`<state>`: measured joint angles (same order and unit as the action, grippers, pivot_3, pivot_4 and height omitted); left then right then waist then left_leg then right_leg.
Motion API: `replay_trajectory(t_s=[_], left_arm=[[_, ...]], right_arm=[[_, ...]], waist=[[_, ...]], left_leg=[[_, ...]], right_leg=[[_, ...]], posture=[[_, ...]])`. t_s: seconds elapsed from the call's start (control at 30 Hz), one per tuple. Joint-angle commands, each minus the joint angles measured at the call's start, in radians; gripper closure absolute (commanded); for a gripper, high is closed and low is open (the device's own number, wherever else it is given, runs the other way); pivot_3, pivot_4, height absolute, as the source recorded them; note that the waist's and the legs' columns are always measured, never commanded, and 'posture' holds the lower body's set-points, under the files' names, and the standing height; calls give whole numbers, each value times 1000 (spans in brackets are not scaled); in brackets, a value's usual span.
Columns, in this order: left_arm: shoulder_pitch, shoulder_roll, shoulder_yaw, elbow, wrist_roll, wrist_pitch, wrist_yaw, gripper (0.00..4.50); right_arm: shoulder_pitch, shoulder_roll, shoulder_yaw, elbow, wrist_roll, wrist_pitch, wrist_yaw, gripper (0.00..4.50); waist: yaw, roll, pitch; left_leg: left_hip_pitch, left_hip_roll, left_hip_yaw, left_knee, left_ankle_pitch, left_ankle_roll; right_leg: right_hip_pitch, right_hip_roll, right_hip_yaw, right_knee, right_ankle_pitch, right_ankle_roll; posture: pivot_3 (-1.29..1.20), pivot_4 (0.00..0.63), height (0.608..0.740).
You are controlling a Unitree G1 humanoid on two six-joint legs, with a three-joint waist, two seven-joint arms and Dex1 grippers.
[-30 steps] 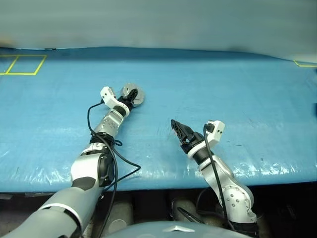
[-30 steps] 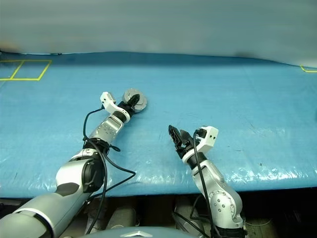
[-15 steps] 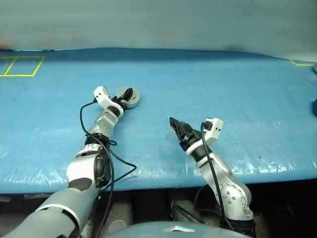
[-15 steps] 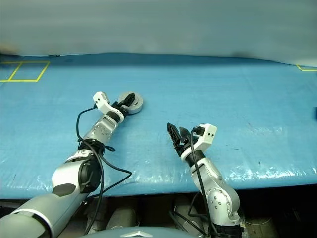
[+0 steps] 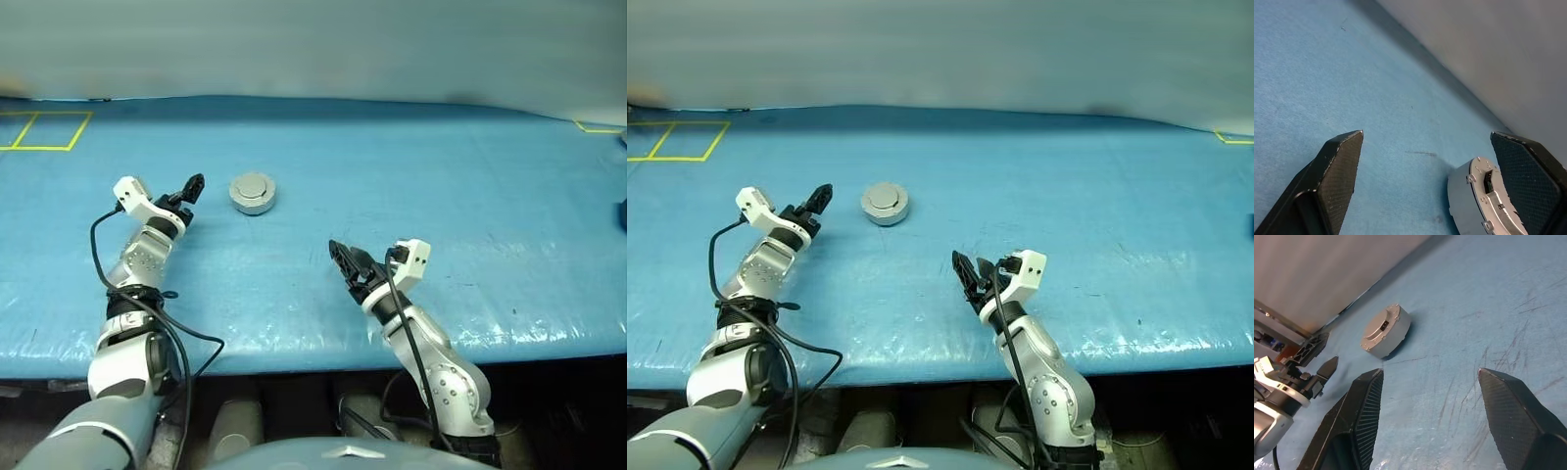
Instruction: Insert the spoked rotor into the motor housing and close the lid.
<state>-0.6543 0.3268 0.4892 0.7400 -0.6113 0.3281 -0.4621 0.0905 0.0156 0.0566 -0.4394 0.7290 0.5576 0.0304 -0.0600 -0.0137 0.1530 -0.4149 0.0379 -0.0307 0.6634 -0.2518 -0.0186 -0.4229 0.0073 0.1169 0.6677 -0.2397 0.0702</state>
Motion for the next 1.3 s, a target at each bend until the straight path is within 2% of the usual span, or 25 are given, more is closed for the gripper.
replay_trajectory(t_s=[0.03, 0.3, 0.5, 0.7, 0.77, 0.83, 0.97, 1.2, 1.3], left_arm=[[4, 24, 14, -79, -27, 31, -19, 36], [21, 9, 20, -96, -41, 71, -21, 36], [62, 7, -4, -229, -49, 86, -57, 36], [171, -3, -196, -622, -40, 117, -200, 36], [228, 25, -348, -771, 44, 73, -280, 36], [265, 45, -436, -851, 92, 56, -312, 36], [352, 58, -551, -931, 188, 19, -307, 36], [501, -4, -566, -993, 277, 12, -127, 36], [551, -42, -548, -1013, 299, 6, -46, 36]], right_arm=[[-26, -1, 1, -16, -1, 7, 15, 1267], [-29, 0, 15, -6, -29, 26, 21, 1267], [-21, 6, 4, -25, -15, 33, 26, 1267], [-4, -66, 21, -102, -171, -75, 42, 1267], [-16, -153, 45, -126, -301, -112, 46, 1267], [-21, -211, 63, -138, -383, -130, 50, 1267], [-8, -263, 74, -147, -459, -142, 53, 1267], [65, -251, 101, -119, -595, -160, 13, 1267], [86, -224, 113, -122, -608, -168, 12, 1267]], waist=[[-1, 0, 0], [-2, 0, 0], [-3, 0, 0], [4, 0, 0], [4, 0, -1], [4, 0, -1], [-6, 0, -1], [-4, 0, -1], [0, 0, -1]], left_leg=[[0, 0, 0, 0, 0, 0], [1, 0, 0, 0, 0, 0], [1, 0, 0, 0, 0, -1], [0, 0, 0, 0, 1, -1], [1, 0, 0, 0, 1, -1], [3, -1, 1, 0, 1, -1], [11, 1, 2, -2, 0, -1], [14, 3, 3, -2, 1, -1], [15, 3, 4, -2, 0, -1]], right_leg=[[0, 0, 0, 0, 0, 0], [0, 0, 0, 1, 0, 0], [0, 0, 0, 1, 0, 0], [0, -1, 0, 1, 0, 0], [1, -1, 0, 1, 0, 0], [2, -1, 1, 1, 0, 0], [9, 1, 2, 0, -1, -2], [11, 3, 3, 1, -4, 0], [11, 2, 3, 0, -3, 0]], posture=[[0, 150, 740], [0, 150, 740], [0, 150, 740], [0, 150, 740], [0, 150, 740], [0, 150, 740], [0, 150, 740], [0, 150, 740], [0, 150, 740]])
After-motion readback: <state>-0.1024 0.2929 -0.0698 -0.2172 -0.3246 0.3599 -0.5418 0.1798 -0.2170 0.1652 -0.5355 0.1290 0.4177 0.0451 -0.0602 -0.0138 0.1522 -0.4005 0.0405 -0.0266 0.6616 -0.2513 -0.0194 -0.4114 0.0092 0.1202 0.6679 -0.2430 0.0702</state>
